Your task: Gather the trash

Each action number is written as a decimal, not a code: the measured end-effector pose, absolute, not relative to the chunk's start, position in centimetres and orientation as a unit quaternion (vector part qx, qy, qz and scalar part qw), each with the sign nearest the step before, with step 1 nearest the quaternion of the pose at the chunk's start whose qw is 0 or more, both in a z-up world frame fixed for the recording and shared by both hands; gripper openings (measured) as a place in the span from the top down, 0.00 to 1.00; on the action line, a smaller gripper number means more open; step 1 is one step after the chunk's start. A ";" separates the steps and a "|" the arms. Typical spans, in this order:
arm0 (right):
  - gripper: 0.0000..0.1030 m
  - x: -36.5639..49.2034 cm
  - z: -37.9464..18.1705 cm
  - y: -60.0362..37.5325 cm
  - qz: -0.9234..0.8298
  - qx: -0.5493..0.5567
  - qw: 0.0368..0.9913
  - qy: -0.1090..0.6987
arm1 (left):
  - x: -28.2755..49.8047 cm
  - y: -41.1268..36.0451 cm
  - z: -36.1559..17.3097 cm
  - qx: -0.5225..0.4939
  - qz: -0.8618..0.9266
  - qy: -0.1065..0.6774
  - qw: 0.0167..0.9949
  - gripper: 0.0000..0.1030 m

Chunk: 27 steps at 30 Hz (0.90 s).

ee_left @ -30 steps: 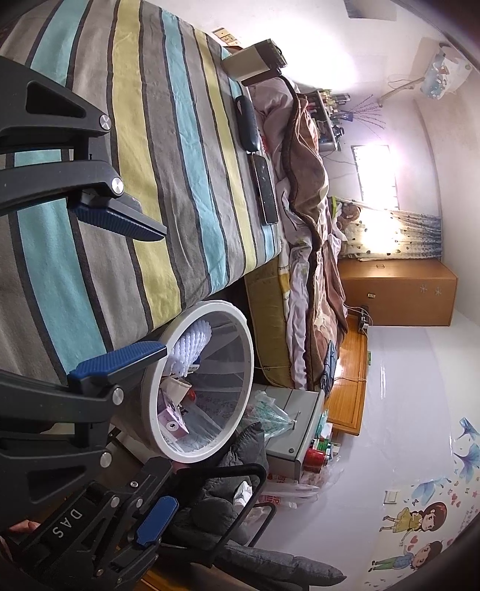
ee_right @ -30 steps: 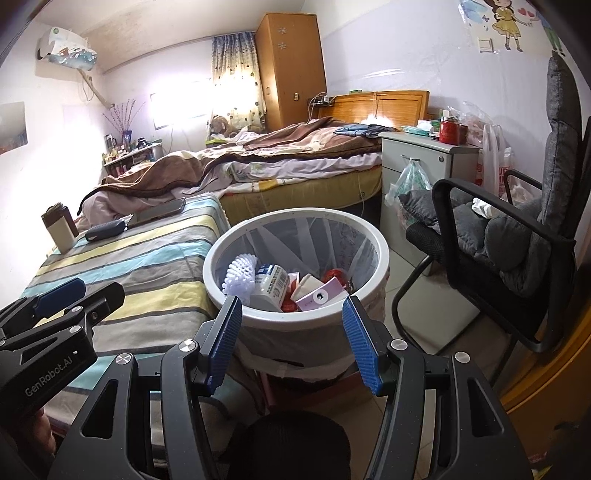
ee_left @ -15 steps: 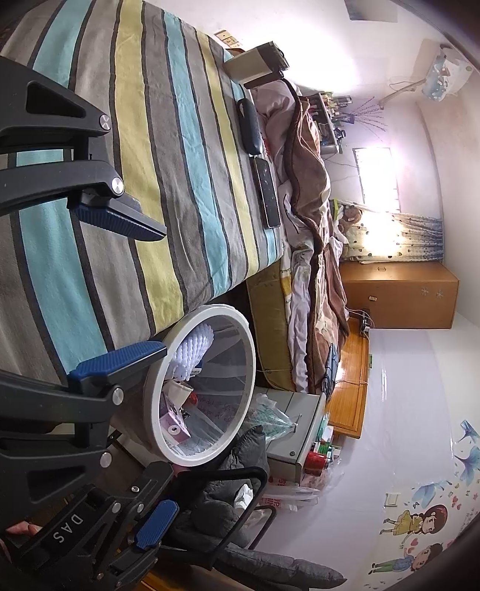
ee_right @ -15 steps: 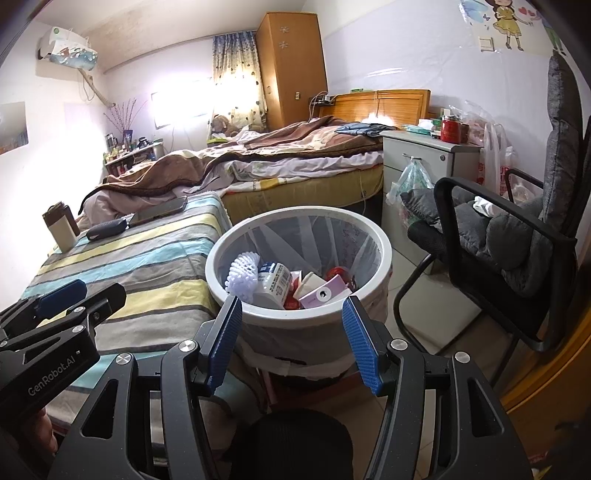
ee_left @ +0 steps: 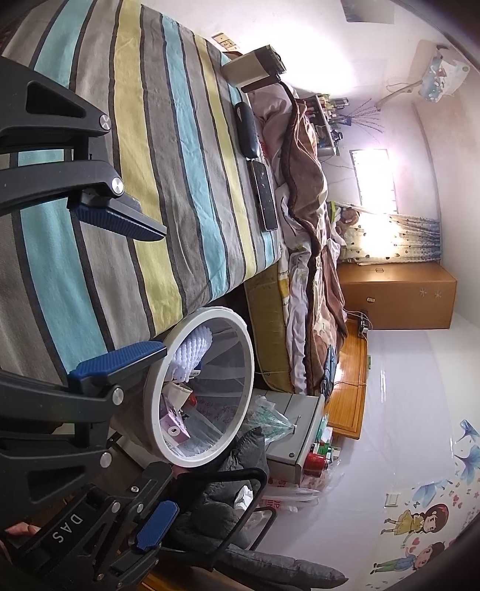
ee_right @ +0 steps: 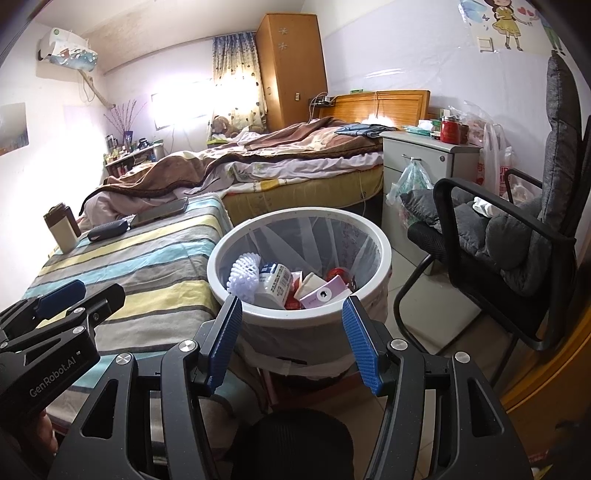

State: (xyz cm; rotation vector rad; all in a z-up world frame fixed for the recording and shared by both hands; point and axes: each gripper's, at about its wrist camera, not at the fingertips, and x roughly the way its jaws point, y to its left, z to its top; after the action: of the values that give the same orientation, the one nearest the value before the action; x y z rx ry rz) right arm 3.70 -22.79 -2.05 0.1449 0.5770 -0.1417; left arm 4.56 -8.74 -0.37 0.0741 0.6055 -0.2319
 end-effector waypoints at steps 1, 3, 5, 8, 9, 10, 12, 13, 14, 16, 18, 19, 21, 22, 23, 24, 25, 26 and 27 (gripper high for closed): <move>0.43 3.7 -2.0 -22.8 -0.069 0.072 0.954 0.284 | 4.6 -8.7 -0.4 0.036 -0.114 0.297 0.947 0.45; 0.43 3.7 -2.0 -22.8 -0.069 0.070 0.954 0.285 | 4.5 -8.6 -0.3 0.034 -0.114 0.297 0.947 0.45; 0.43 3.7 -2.0 -22.6 -0.069 0.069 0.954 0.284 | 4.5 -8.5 -0.3 0.032 -0.113 0.298 0.947 0.45; 0.43 3.6 -2.0 -22.6 -0.069 0.069 0.954 0.284 | 4.5 -8.3 -0.3 0.029 -0.112 0.299 0.947 0.45; 0.43 3.6 -1.9 -22.6 -0.070 0.069 0.954 0.283 | 4.5 -8.3 -0.3 0.029 -0.112 0.299 0.947 0.45; 0.43 3.6 -1.9 -22.6 -0.070 0.068 0.954 0.283 | 4.5 -8.3 -0.3 0.029 -0.112 0.299 0.947 0.45; 0.43 3.6 -1.9 -22.4 -0.070 0.067 0.954 0.283 | 4.6 -8.3 -0.3 0.029 -0.113 0.298 0.947 0.45; 0.43 3.6 -1.9 -22.4 -0.070 0.067 0.954 0.283 | 4.6 -8.3 -0.3 0.028 -0.113 0.299 0.947 0.45; 0.43 3.6 -1.9 -22.4 -0.070 0.067 0.954 0.283 | 4.6 -8.2 -0.3 0.027 -0.112 0.300 0.947 0.45; 0.43 3.6 -1.9 -22.4 -0.071 0.067 0.954 0.283 | 4.7 -8.1 -0.4 0.023 -0.113 0.302 0.946 0.45; 0.43 3.6 -1.9 -22.4 -0.071 0.068 0.954 0.283 | 4.8 -8.0 -0.5 0.022 -0.112 0.303 0.946 0.45; 0.43 3.6 -1.9 -22.4 -0.070 0.069 0.954 0.283 | 4.8 -8.0 -0.5 0.021 -0.111 0.304 0.946 0.45; 0.43 3.6 -1.9 -22.3 -0.071 0.068 0.954 0.283 | 4.8 -8.0 -0.6 0.020 -0.110 0.304 0.946 0.45; 0.43 3.5 -1.9 -22.3 -0.071 0.069 0.954 0.284 | 4.8 -8.0 -0.6 0.021 -0.109 0.304 0.946 0.45; 0.43 3.6 -2.0 -22.4 -0.070 0.069 0.954 0.284 | 4.8 -8.0 -0.6 0.021 -0.110 0.304 0.946 0.45; 0.43 3.6 -1.9 -22.4 -0.070 0.070 0.954 0.284 | 4.8 -8.0 -0.5 0.021 -0.111 0.303 0.946 0.45; 0.43 3.6 -1.9 -22.3 -0.070 0.069 0.954 0.285 | 4.8 -8.0 -0.5 0.021 -0.111 0.303 0.946 0.45; 0.43 3.6 -2.0 -22.3 -0.070 0.068 0.953 0.285 | 4.7 -8.1 -0.6 0.021 -0.111 0.303 0.946 0.45; 0.43 3.6 -1.9 -22.3 -0.070 0.068 0.954 0.284 | 4.7 -8.1 -0.6 0.022 -0.110 0.303 0.946 0.45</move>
State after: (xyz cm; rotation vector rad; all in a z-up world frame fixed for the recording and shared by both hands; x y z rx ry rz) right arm 3.59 -22.29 -1.94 0.1383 0.5777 -0.1429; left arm 4.69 -8.07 -0.55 0.0442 0.6170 -0.2243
